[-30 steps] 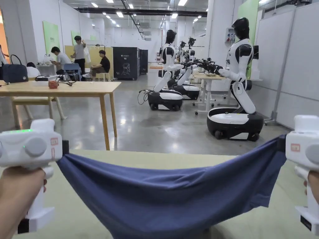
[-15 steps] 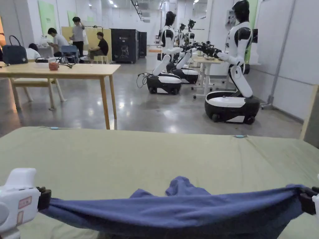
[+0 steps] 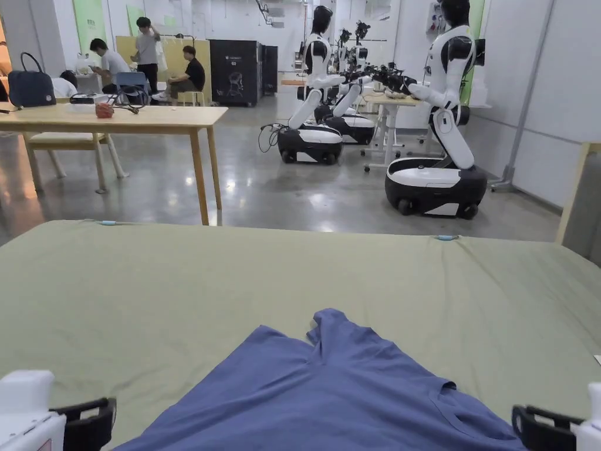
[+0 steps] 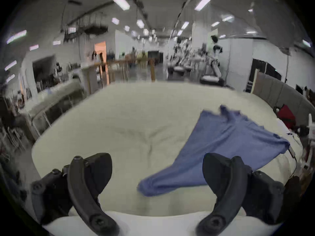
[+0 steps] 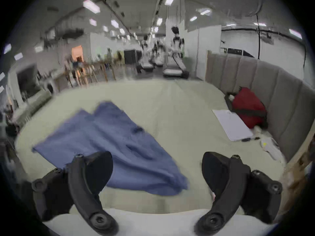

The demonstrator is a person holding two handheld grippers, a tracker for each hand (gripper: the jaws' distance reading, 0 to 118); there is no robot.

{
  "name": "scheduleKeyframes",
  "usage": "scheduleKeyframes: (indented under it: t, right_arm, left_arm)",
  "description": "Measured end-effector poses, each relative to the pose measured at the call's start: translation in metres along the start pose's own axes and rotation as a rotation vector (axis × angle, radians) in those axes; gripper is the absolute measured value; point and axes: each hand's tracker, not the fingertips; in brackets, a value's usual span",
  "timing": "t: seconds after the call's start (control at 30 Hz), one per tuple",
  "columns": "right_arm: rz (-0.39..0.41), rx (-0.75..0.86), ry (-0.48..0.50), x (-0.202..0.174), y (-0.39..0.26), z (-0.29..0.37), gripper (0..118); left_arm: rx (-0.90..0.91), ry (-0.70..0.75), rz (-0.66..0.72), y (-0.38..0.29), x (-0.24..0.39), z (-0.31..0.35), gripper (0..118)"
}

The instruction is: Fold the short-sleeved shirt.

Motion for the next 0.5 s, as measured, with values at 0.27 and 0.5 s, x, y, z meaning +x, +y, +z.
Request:
scheduleKeyframes:
  t: [0.27, 0.5]
  right_arm:
    - [-0.017, 0.187, 0.058, -0.114, -0.007, 0.025, 1]
    - [0.118, 0.165, 0.105, -0.145, -0.012, 0.011, 0]
  left_arm:
    - [0.13, 0.033, -0.073, -0.012, 0.054, 0.019, 0]
    - [-0.021, 0.064, -0.001, -0.041, 0.007, -0.002, 0]
